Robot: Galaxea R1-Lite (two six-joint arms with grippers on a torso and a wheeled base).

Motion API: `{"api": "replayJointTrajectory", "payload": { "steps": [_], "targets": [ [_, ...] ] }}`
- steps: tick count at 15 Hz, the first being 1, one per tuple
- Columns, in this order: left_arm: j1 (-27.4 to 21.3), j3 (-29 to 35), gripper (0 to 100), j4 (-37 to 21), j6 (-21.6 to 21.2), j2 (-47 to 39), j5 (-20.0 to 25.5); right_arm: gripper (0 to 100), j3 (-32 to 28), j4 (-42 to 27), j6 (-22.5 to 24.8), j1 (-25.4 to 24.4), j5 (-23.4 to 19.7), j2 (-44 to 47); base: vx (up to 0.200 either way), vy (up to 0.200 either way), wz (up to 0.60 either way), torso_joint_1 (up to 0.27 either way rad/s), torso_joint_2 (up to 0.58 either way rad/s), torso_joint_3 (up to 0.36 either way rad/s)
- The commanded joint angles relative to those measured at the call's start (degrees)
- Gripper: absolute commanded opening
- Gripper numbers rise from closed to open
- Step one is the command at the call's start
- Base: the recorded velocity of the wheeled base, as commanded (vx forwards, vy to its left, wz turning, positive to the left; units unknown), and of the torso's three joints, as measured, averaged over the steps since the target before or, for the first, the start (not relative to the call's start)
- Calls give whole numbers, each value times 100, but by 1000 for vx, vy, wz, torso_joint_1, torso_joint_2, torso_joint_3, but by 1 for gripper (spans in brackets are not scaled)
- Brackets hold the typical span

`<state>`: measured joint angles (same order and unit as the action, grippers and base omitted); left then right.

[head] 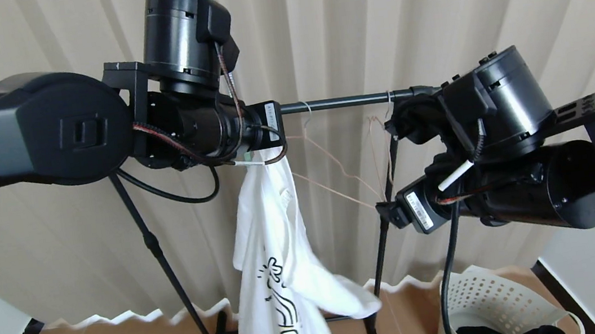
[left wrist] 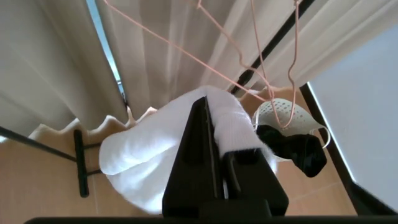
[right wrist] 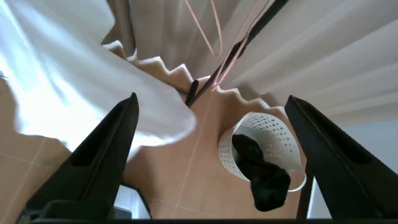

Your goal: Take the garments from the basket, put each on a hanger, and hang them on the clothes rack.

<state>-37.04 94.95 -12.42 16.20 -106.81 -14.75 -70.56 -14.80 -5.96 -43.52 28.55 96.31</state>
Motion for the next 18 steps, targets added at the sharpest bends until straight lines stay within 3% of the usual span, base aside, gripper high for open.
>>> {"api": "replayJointTrajectory", "payload": {
  "steps": [1, 2, 4, 6, 9, 11, 14, 18],
  "targets": [
    [-111, 138, 0, -6, -3, -103, -2, 100, 183, 56, 7, -227, -596, -94, 0, 0, 0, 0, 0, 0],
    [-129, 129, 0, -6, -3, -103, -2, 100, 227, 135, -2, -271, -807, -103, 0, 0, 0, 0, 0, 0],
    [-146, 41, 0, -15, 6, -85, -2, 100, 561, 1146, -10, -491, -1466, -112, 0, 0, 0, 0, 0, 0],
    [-155, 32, 0, -15, 6, -85, -2, 100, 614, 2060, -432, -877, -1502, 134, 0, 0, 0, 0, 0, 0],
    [-164, 41, 0, -23, -3, -94, -2, 100, 403, 2684, -968, -957, -1440, 565, 0, 0, 0, 0, 0, 0],
    [-199, 32, 0, -23, -3, -94, -2, 100, 51, 2825, -1320, -957, -1062, 908, 0, 0, 0, 0, 0, 0],
    [-208, 41, 0, -23, -21, -94, -10, 100, -221, 2833, -1364, -877, -473, 1224, 0, 0, 0, 0, 0, 0],
    [-269, 32, 0, -32, -38, -103, -125, 100, -283, 3000, -1320, -710, -69, 1294, 0, 0, 0, 0, 0, 0]
  ]
}}
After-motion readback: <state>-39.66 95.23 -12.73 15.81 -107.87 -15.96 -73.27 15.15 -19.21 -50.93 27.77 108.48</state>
